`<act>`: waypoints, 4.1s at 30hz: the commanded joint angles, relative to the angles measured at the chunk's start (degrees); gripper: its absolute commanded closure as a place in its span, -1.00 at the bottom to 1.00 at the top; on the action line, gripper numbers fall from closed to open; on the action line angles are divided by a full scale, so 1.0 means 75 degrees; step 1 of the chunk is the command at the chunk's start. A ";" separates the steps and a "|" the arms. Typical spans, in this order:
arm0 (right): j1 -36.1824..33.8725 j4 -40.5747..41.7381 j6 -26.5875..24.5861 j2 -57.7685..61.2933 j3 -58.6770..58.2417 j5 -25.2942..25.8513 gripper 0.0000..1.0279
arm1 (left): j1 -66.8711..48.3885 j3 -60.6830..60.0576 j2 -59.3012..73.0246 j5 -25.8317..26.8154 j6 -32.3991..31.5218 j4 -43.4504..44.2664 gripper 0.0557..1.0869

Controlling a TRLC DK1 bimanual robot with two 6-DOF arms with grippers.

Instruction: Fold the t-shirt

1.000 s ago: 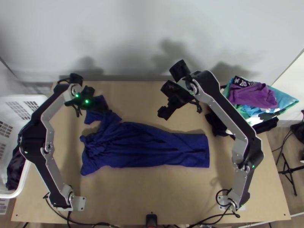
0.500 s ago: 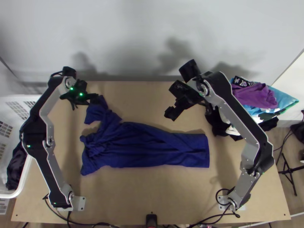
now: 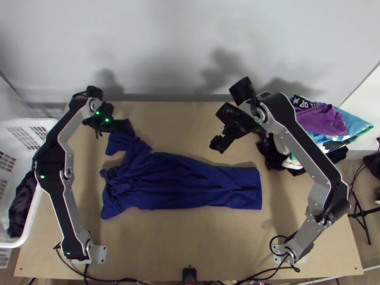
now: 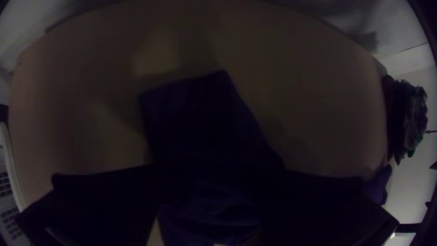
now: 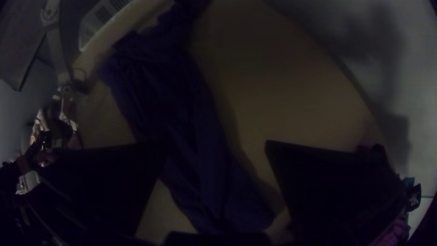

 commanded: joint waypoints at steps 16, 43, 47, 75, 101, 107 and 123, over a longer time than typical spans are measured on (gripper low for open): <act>-0.0255 0.0111 -0.0142 -0.0321 -0.0458 -0.0001 -0.90 | -0.0040 -0.0441 -0.0431 0.0678 -0.0354 0.0426 0.84; -0.2739 0.0674 0.0479 -0.3344 -0.2849 0.0011 -0.91 | -0.5829 -0.1425 -0.4134 0.1756 0.0572 0.2208 0.67; -0.3267 0.0685 0.0467 -0.4329 -0.3283 0.0011 -0.91 | -0.6415 -0.1894 -0.3795 0.1768 0.0736 0.3004 0.68; -0.3864 0.1213 0.0643 -0.6450 -0.5427 -0.0001 -0.91 | -0.7833 -0.2363 -0.1392 0.1908 0.1193 0.5149 -0.19; -0.3665 0.0697 0.0889 -0.5641 -0.5931 -0.0200 -0.90 | -0.6591 -0.1800 -0.3642 0.3725 -0.0061 0.1833 -0.92; -0.3642 0.0240 0.0983 -0.5208 -0.5814 -0.0669 -0.90 | -0.4997 -0.2679 -0.4427 0.3713 0.0607 0.0485 -0.92; -0.2083 -0.0557 0.0514 -0.3426 -0.5908 -0.2040 -0.86 | -0.1775 -0.3992 -0.5963 0.3690 0.2306 -0.1788 -0.92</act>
